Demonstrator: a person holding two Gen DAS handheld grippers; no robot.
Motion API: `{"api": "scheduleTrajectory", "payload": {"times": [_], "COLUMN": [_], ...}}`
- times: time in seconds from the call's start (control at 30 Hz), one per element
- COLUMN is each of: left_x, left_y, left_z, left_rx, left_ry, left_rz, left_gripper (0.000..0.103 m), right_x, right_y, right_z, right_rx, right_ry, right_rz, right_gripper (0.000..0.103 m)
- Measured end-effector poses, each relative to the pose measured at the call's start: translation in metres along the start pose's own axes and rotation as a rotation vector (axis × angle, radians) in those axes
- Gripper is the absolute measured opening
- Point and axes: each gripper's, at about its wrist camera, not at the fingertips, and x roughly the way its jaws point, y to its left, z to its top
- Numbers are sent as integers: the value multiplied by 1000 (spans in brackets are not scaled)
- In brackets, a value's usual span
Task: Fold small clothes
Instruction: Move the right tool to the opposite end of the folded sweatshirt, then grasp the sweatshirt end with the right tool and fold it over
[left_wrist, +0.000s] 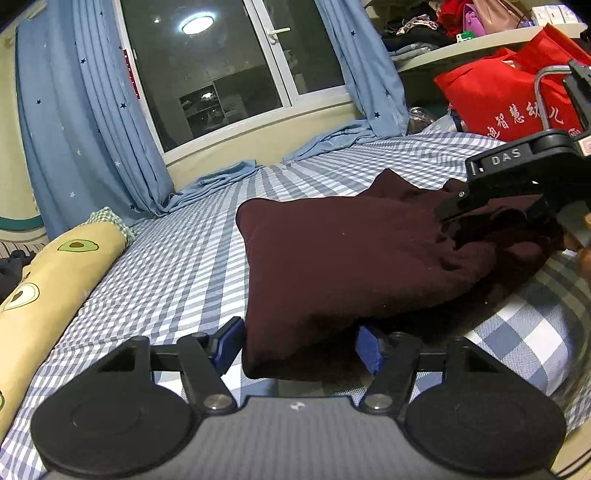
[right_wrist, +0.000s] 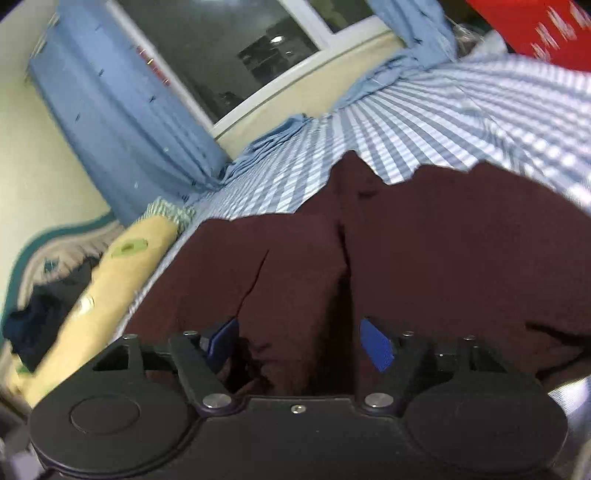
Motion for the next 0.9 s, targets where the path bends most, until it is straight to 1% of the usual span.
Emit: {"api": "scheduleTrajectory", "payload": {"times": [0.03,0.1,0.13,0.17,0.2,0.23,0.3,0.43,0.6,0.77,0.9], "left_x": [0,1,0,0,-1,-1,0,-3,-6,-4,-3], "left_y": [-1,-2,-4,-4,-4,-5,-6,-16,-35,-60,-77], "left_z": [1,2,3,4,3,5,7,19,36,51,55], "left_rx": [4,20,31,41,48,54,60,76,122,176,191], "left_ry": [1,2,1,0,-1,-1,-6,-38,-95,-133,-130], "left_rz": [1,4,6,9,9,8,4,-11,-62,-141,-236], "left_gripper": [67,66,66,66,66,66,66,66,66,66,66], "right_x": [2,8,12,13,13,12,6,-11,-34,-56,-70], "right_y": [0,-4,-6,-6,-5,-2,7,25,28,9,-14], "right_z": [2,4,4,4,4,5,9,28,56,68,68], "right_rx": [21,76,103,105,88,57,-6,-143,-230,-236,-200], "right_ry": [-1,14,19,15,5,-15,-61,-169,-256,-300,-307], "right_rz": [-3,6,11,14,12,6,8,-5,-33,-98,-152], "right_gripper": [61,35,32,26,18,15,8,6,6,6,6]}}
